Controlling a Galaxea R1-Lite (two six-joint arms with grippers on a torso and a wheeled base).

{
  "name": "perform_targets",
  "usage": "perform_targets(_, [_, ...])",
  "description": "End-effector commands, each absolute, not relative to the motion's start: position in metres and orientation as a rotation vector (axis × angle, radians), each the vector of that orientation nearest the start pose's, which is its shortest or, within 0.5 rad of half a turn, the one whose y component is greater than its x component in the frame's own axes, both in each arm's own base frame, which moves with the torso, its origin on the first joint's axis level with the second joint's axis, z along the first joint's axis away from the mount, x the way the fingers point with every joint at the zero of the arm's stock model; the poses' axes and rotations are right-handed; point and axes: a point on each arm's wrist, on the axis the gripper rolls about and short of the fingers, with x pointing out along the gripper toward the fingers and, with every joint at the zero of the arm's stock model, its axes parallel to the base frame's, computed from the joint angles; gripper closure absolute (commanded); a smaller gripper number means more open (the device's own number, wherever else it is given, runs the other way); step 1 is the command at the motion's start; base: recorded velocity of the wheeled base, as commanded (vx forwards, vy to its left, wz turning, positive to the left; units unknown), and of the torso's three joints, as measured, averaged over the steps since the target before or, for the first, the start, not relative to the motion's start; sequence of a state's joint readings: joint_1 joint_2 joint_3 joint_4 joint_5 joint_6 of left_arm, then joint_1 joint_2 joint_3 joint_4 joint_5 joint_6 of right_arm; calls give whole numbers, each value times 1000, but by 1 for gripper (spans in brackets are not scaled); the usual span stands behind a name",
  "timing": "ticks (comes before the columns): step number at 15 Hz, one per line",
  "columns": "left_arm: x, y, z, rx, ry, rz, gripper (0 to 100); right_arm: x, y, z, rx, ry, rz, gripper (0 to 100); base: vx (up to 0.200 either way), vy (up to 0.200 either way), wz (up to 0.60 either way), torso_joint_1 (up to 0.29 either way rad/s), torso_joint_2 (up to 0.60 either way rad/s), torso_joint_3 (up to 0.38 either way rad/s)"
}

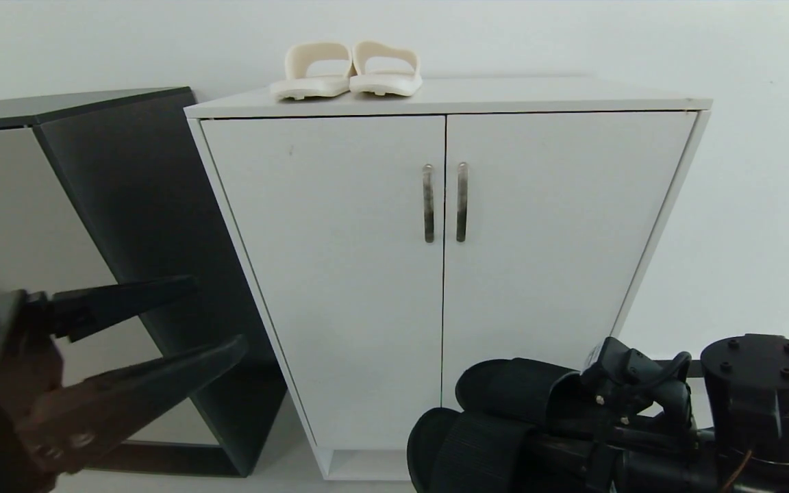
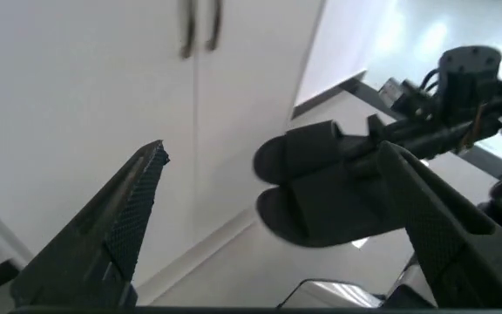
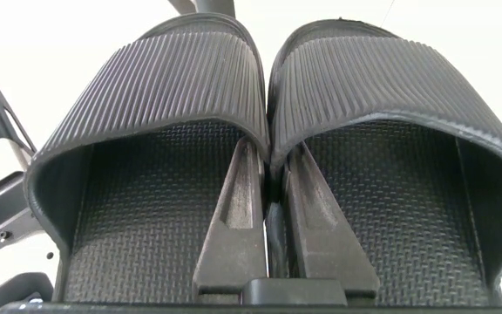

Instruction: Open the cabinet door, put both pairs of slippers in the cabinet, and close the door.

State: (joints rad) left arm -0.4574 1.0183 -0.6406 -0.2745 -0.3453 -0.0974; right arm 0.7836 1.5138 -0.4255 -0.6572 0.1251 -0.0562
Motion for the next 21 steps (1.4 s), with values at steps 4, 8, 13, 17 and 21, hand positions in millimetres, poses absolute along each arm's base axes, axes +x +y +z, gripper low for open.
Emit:
perform_targets(4, [172,-156,259,-79,172,-954,0,158,161,134,-202,410,906,100,0,0,0,0,0,0])
perform_targets(8, [184,-183,259,-137,163,-1084,0,158,161,133,-206,415,906,100,0,0,0,0,0,0])
perform_targets(13, [224,-188,261,-234,202,-1208,0,158,163,130,-215,423,911,100,0,0,0,0,0,0])
perform_targets(17, [267,-208,263,-292,174,-1197,0,158,164,129,-218,429,912,100,0,0,0,0,0,0])
perform_targets(21, [277,-218,267,-221,99,-1095,0,158,164,128,-219,432,912,100,0,0,0,0,0,0])
